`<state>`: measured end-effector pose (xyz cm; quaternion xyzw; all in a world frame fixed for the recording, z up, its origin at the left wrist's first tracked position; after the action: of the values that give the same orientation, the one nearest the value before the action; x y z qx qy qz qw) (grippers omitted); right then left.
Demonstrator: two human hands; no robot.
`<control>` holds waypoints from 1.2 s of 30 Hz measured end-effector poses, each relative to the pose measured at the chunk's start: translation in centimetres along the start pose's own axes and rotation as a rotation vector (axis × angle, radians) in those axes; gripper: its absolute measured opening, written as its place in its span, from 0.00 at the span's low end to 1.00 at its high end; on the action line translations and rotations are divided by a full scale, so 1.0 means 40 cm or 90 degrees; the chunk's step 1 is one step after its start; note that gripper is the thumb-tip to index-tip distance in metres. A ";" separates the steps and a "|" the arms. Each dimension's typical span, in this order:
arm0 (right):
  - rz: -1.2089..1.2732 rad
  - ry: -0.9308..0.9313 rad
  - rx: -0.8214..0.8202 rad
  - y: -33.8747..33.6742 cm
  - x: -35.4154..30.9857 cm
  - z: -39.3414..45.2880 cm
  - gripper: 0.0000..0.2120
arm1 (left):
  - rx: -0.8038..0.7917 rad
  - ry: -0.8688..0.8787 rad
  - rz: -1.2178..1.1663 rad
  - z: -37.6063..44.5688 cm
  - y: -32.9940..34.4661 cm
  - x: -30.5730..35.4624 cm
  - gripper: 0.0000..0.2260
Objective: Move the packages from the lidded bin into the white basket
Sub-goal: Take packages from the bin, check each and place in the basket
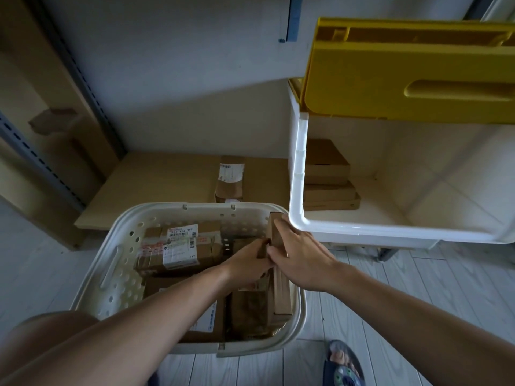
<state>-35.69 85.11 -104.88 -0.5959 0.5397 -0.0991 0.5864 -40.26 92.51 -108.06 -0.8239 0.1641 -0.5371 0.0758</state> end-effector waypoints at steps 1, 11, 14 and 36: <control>-0.004 -0.004 0.001 -0.002 -0.006 -0.003 0.17 | 0.008 0.000 0.004 -0.003 -0.007 -0.003 0.08; -0.010 -0.123 0.050 -0.024 -0.091 -0.045 0.31 | 0.165 0.020 -0.007 -0.066 -0.154 -0.026 0.08; 0.008 -0.130 0.067 -0.036 -0.089 -0.058 0.30 | 0.162 0.031 -0.047 -0.091 -0.168 -0.011 0.07; 0.170 -0.134 0.288 -0.242 -0.010 -0.133 0.22 | 0.260 0.411 0.042 -0.183 -0.122 0.222 0.22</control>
<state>-34.75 79.63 -95.30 -0.3807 0.5136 -0.0764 0.7652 -42.72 94.34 -95.95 -0.5741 0.0957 -0.7881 0.2004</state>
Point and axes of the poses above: each hand's wrist, its own z-axis towards the middle knuckle, its own y-axis out of the palm, x = y × z, the point moved 9 cm from there along z, towards the middle knuckle, and after that the axes turned 5 degrees about y, right-handed, at the moved point
